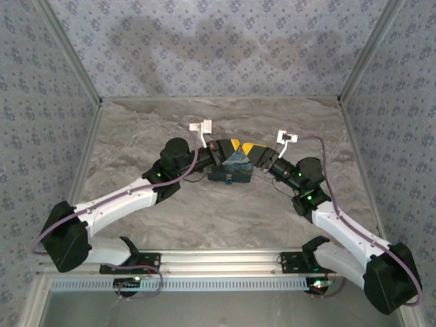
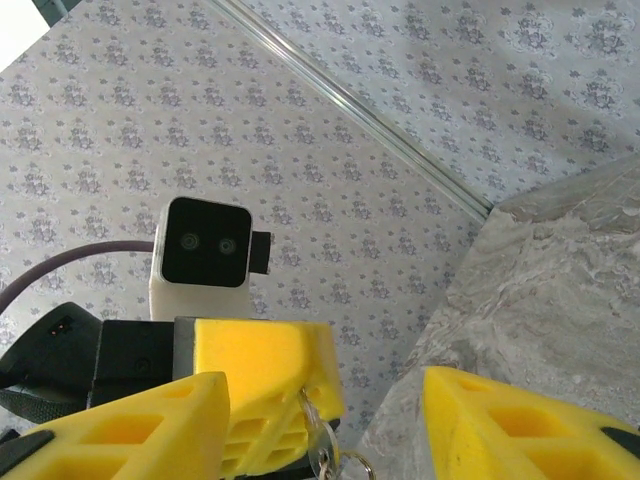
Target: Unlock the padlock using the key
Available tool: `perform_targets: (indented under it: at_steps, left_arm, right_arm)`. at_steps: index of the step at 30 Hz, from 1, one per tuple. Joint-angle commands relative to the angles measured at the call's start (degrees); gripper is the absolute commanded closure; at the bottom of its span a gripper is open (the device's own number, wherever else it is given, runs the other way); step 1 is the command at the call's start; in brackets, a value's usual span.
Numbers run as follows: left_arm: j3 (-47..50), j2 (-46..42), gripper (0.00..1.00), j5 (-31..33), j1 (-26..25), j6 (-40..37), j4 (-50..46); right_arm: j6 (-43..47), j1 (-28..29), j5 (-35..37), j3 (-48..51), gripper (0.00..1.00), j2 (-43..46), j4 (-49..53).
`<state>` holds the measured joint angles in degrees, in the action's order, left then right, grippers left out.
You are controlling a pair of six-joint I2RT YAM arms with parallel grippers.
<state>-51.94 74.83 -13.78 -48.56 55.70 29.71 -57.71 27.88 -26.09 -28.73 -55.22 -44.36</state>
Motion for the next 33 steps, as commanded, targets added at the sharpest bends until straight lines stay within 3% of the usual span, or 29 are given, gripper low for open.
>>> perform_targets:
  at_steps: [1, 12, 21, 31, 33]
  left_arm:
    - [-0.98, -0.30, 1.00, 1.04, -0.45, 0.72, 3.46]
    - [-0.31, -0.24, 1.00, 1.19, -0.51, 1.07, 4.28]
    - [0.17, -0.21, 1.00, 1.47, -0.60, 1.34, 5.34]
    - [0.77, -0.09, 1.00, 0.70, -1.35, 2.26, 6.96]
    - [1.11, -0.08, 1.00, 0.57, -1.43, 2.57, 7.71]
  right_arm:
    - [-0.48, 0.66, -0.14, 0.26, 0.48, -0.23, -2.77]
    - [0.23, 1.82, -1.35, -0.81, 0.66, -1.16, -3.03]
    - [0.56, 2.01, -1.45, -0.80, 0.68, -1.28, -2.45]
    - [1.11, 2.02, -1.24, -1.06, 1.00, -1.20, -2.79]
    - [0.82, 2.03, -1.20, -0.81, 1.00, -1.12, -3.50]
